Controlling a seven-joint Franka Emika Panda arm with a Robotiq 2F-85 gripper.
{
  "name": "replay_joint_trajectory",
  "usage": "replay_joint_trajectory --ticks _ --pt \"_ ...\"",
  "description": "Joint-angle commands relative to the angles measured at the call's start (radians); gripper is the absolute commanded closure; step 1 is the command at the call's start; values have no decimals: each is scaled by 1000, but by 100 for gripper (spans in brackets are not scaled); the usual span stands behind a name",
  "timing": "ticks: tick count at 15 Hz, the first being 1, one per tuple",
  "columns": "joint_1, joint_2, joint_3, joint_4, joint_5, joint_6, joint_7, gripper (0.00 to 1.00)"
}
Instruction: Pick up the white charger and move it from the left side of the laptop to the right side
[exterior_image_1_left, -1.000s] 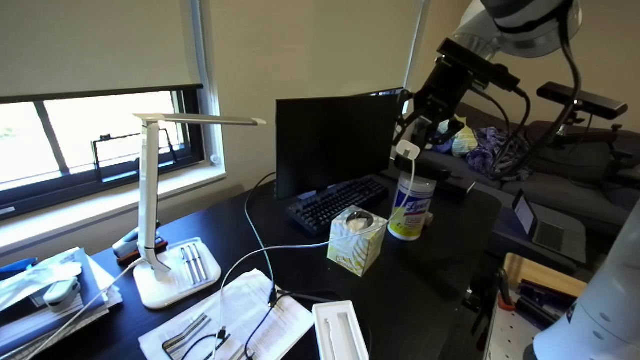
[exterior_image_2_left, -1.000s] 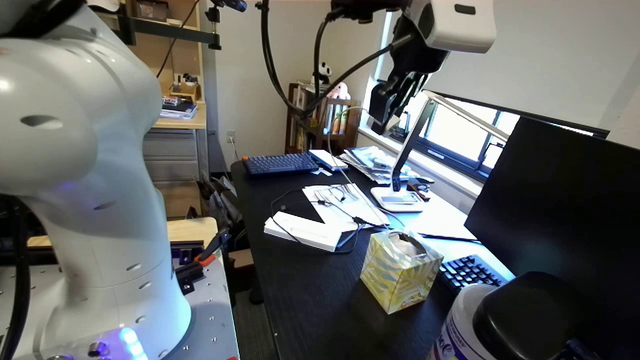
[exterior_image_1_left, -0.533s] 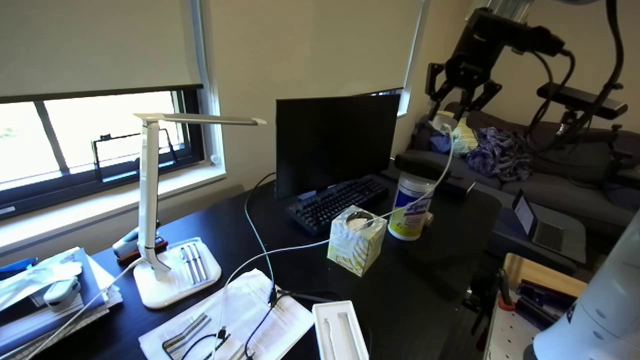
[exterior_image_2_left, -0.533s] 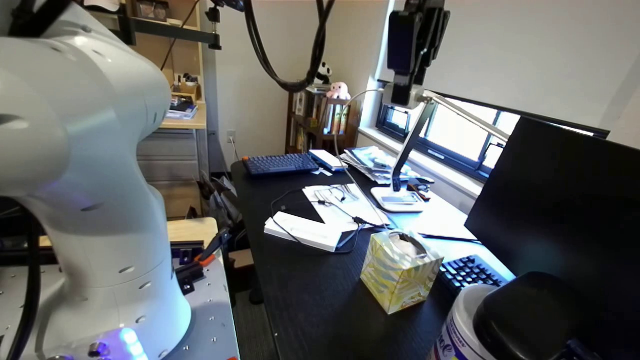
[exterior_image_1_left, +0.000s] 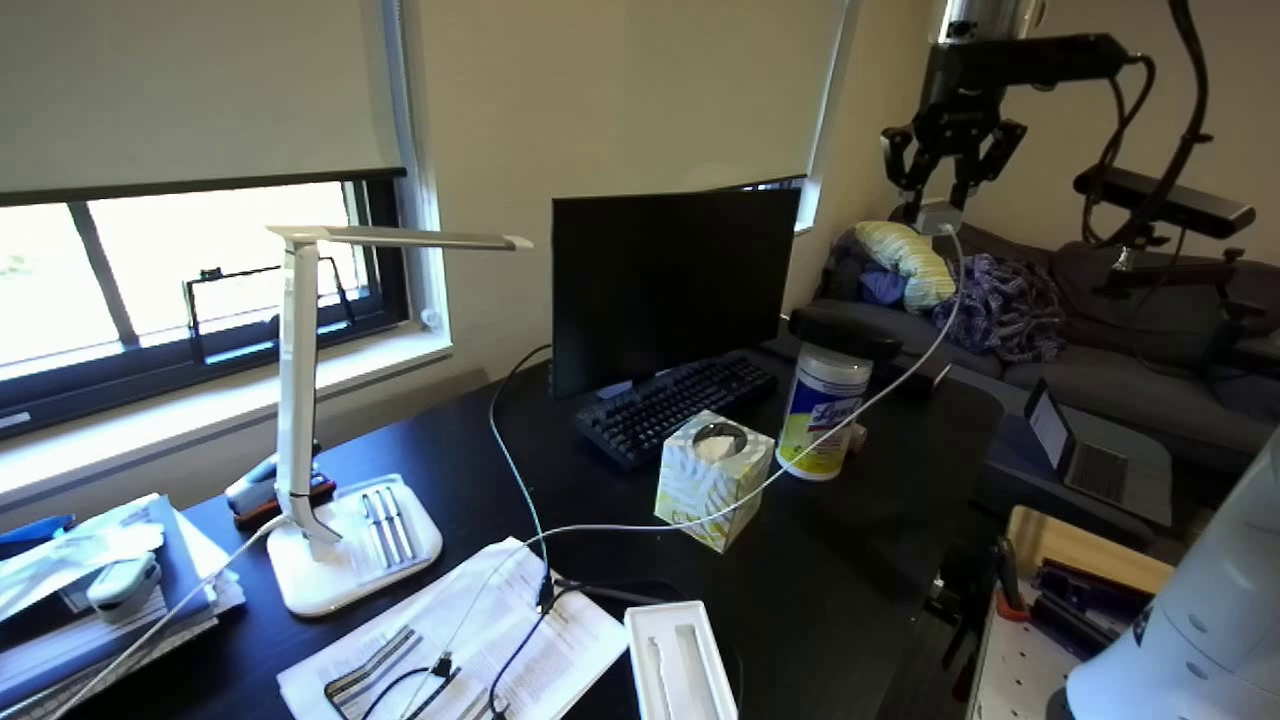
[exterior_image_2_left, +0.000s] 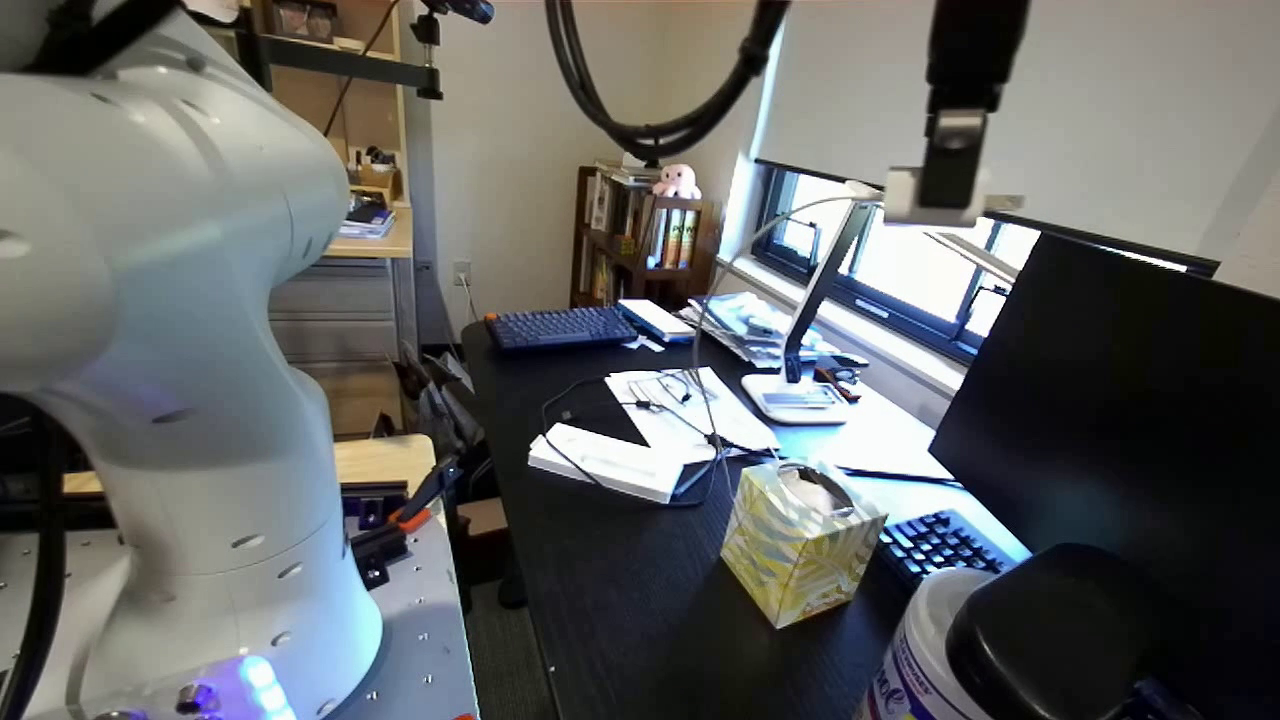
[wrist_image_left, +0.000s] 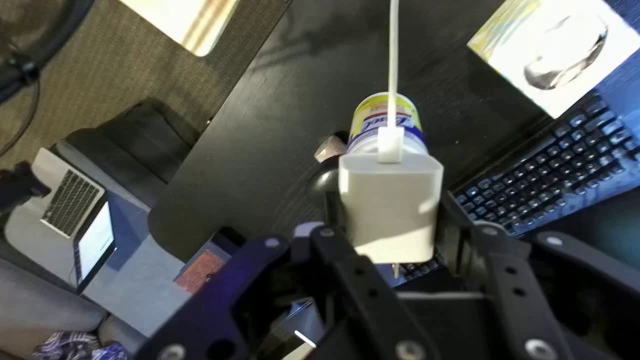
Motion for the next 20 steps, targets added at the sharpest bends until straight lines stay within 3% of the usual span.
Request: replay_joint_trajectory --ticks 1,4,5,6,8,9,13,20 --pt "-26 183 -40 155 -107 -21 -62 78" --pt "-14 235 -90 197 -126 -4 -99 78" --pt "-6 198 -82 154 -111 -3 -58 78" --pt "-6 215 -91 166 -111 -3 -60 53" --pt "-5 218 -92 164 -111 -3 -60 53" --pt "-3 215 -90 164 -111 -3 -60 78" --pt "-31 265 -116 263 -137 -47 -61 78" --pt "-118 415 -270 496 -184 -122 -63 78"
